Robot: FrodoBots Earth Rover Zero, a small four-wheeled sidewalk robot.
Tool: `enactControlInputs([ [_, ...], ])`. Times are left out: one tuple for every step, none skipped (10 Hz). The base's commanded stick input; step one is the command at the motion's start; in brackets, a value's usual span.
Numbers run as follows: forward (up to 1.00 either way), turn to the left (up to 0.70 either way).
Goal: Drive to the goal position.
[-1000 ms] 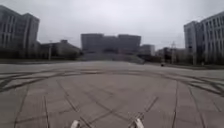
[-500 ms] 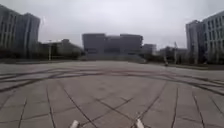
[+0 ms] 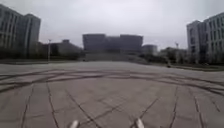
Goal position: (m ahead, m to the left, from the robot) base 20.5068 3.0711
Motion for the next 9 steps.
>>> enactControlInputs([
  [1.0,-0.02],
  [1.0,-0.05],
  [1.0,-0.04],
  [1.0,0.0],
  [1.0,0.0],
  [1.0,0.0],
  [1.0,0.0],
  [1.0,0.0],
  [1.0,0.0],
])
